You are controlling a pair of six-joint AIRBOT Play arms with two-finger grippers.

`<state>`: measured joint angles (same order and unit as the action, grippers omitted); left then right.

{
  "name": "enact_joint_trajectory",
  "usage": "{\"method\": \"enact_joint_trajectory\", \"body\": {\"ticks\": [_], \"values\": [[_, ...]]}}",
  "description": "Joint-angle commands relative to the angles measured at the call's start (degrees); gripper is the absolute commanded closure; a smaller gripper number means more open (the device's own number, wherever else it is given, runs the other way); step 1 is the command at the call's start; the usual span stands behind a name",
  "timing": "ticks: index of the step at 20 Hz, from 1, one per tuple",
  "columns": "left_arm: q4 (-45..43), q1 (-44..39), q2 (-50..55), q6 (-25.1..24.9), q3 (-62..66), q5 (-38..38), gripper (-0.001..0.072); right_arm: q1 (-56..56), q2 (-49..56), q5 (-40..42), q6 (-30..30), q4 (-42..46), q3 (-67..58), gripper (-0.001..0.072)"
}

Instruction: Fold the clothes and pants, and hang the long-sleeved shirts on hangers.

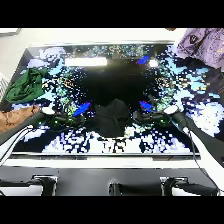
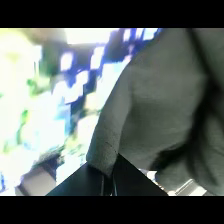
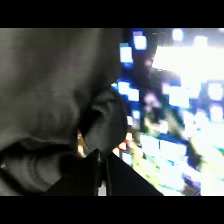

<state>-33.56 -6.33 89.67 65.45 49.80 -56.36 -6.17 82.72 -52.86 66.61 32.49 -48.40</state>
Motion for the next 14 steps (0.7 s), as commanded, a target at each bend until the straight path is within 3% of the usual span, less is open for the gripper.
{"method": "enact_joint_trajectory", "body": {"ticks": [1, 6, 11, 14], "values": [[0.7, 1.81, -1.55, -1.38, 5.22, -2.03, 0.0696, -0.02, -4.57, 0.15, 1.97, 3.89, -1.9, 0.0685], [-3.78, 9.01, -10.73, 2.71, 29.7, -5.4, 0.0697, -0.02, -15.15, -0.61, 13.73, 27.39, -25.42, 0.0685], [-4.04, 12.92, -17.11, 3.15, 57.31, -5.77, 0.0695, -0.04, -20.92, -5.27, 16.0, 40.28, -56.04, 0.0683], [-11.26, 14.27, -22.86, 9.99, 64.46, -5.84, 0.0695, -0.04, -25.57, -10.19, 16.85, 46.03, -66.97, 0.0683]]}}
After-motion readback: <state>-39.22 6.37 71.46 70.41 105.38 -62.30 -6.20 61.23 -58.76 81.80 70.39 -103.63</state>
